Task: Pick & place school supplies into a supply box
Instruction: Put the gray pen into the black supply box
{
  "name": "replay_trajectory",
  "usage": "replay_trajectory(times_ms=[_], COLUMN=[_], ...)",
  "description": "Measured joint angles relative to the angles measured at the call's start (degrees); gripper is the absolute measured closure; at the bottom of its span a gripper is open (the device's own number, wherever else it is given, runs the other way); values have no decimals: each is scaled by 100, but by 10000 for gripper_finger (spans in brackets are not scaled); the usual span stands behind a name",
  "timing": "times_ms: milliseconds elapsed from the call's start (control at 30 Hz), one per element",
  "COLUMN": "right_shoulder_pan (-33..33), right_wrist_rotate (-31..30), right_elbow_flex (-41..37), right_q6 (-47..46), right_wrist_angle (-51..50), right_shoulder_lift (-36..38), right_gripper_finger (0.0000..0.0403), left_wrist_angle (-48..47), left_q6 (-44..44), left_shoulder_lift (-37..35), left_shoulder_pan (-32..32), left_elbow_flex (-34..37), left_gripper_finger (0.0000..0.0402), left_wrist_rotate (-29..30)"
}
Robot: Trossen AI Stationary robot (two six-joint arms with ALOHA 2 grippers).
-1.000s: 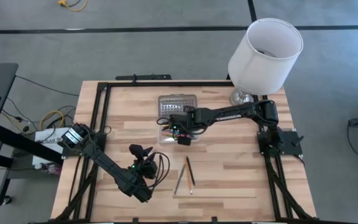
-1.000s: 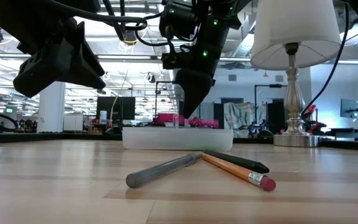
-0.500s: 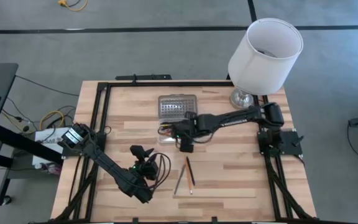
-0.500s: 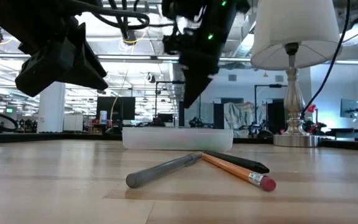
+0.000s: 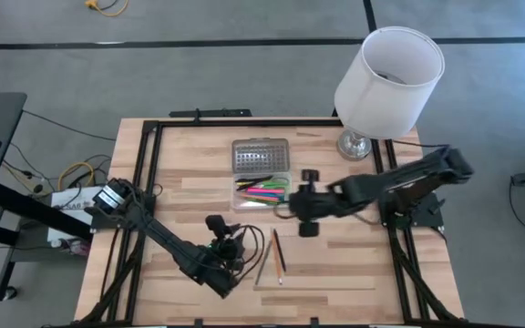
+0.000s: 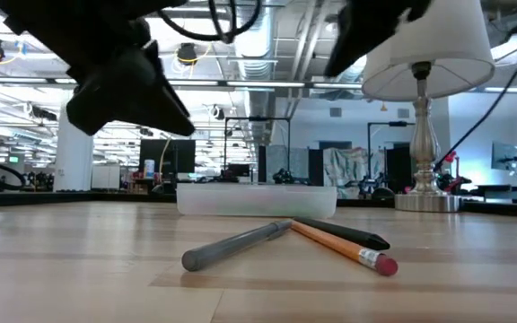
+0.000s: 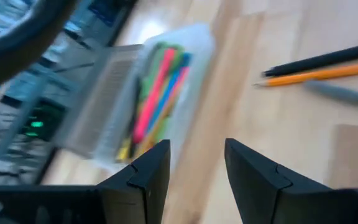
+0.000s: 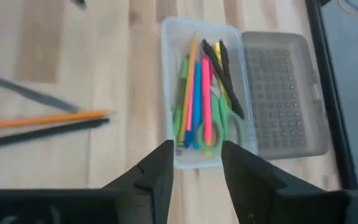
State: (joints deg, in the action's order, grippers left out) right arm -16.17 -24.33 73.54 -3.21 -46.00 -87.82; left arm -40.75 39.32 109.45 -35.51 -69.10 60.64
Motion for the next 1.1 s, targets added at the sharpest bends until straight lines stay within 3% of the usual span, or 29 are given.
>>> replay_trajectory(times_ms=[333, 500, 633, 867, 1100], right_shoulder_pan=[-997, -1438, -1764, -2063, -2219], right_wrist_rotate=[-113, -525, -1027, -1461, -1480], right_elbow_flex=[-2401, -3254, -3820, -4596, -4822], right_q6=[8, -13, 81, 871, 787], right_wrist_angle=[1919, 2739, 3565, 5425, 5707], right_shoulder_lift=[2014, 2530, 2715, 2676, 2670], right_gripper_finger=[280, 280, 280, 280, 281], left_wrist_angle=[2020, 2290, 2389, 2376, 2398], left_q6=[-1901, -2039, -1586, -785, -424], left_shoulder_lift=[0, 0, 0, 6, 44], left_shoulder_pan=[590, 846, 1085, 1334, 1249], left_elbow_flex=[-43, -228, -260, -260, -262], left_gripper_finger=[253, 253, 253, 253, 253], left_wrist_rotate=[-2460, -3722, -4600, -4900, -4685])
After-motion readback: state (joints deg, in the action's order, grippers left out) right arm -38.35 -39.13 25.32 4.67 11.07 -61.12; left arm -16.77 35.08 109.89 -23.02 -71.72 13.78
